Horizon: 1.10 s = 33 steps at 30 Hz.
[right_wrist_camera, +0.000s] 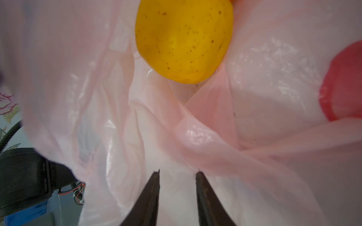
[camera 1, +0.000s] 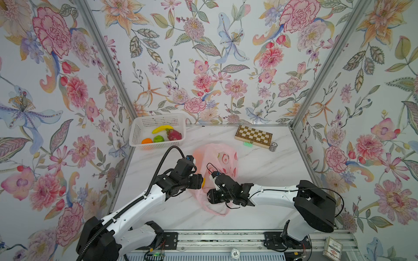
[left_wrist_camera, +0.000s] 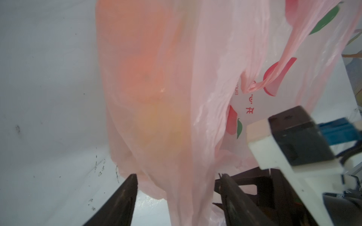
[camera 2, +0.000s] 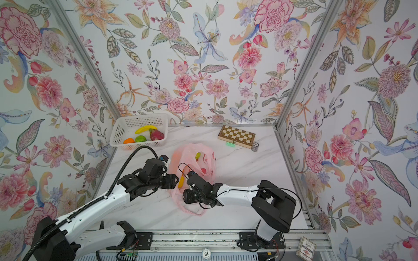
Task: Untie the knot of the plastic bag and take out the fruit
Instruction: Pick up the fruit from the plastic bag.
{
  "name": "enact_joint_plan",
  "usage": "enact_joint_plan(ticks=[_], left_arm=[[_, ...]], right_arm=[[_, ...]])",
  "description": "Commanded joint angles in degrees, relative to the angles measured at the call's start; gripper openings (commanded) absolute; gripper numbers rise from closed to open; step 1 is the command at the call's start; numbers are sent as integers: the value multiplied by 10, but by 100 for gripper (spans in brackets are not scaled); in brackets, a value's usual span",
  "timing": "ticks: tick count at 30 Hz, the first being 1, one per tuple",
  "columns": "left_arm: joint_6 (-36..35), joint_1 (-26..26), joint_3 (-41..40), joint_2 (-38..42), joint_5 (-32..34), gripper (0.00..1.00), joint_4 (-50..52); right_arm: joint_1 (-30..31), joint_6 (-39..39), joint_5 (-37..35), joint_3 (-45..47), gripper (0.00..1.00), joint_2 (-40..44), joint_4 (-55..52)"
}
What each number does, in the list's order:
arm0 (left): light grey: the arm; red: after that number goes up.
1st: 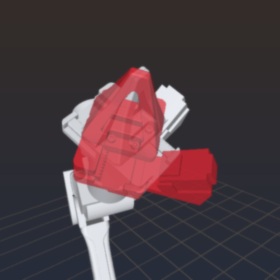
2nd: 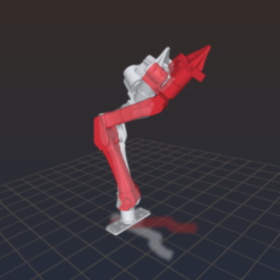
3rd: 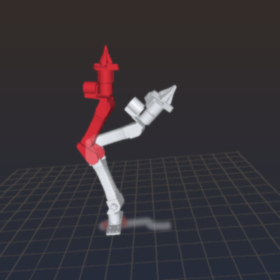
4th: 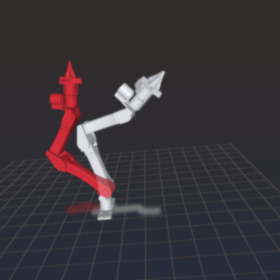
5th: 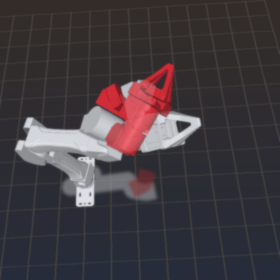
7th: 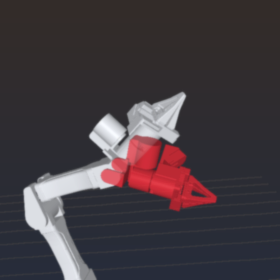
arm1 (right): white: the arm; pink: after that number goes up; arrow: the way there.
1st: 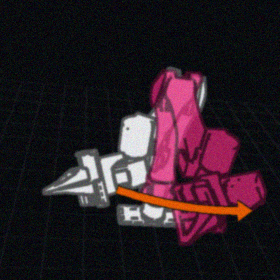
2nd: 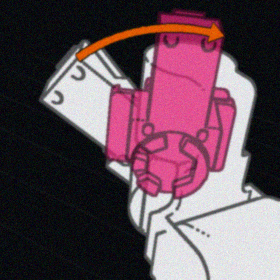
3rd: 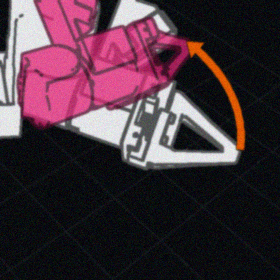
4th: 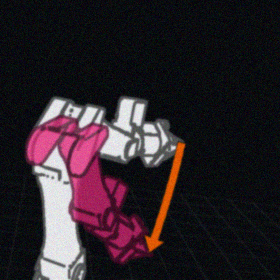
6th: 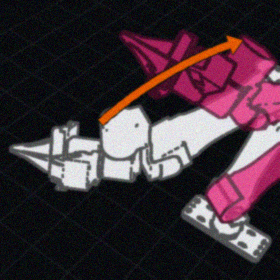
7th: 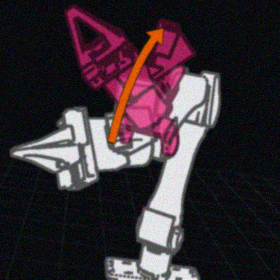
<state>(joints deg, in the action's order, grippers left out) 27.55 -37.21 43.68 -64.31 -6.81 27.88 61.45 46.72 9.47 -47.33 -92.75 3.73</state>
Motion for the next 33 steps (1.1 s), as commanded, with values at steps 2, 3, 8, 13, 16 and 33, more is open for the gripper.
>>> enact_joint_plan(ticks=[2, 3, 8, 13, 16, 33], left_arm=[[23, -5, -40, 4, 30, 60, -19], [23, -5, -46, 2, 38, 56, -19], [38, -5, -57, 0, 75, 33, -12], [60, -4, -72, 18, 112, 15, -10], [65, -5, -83, 27, 125, 9, -13], [106, -4, -113, 44, 157, 1, -16]], right_arm=[[-2, 5, -42, -23, 36, 14, -23], [-4, 4, -51, -23, 36, 17, -25], [-17, 5, -101, -39, 41, 14, -20], [-25, 6, -124, -75, 48, -29, 8], [-26, 6, -130, -99, 55, -59, 32], [-36, -26, -108, -175, 99, -186, 84]])
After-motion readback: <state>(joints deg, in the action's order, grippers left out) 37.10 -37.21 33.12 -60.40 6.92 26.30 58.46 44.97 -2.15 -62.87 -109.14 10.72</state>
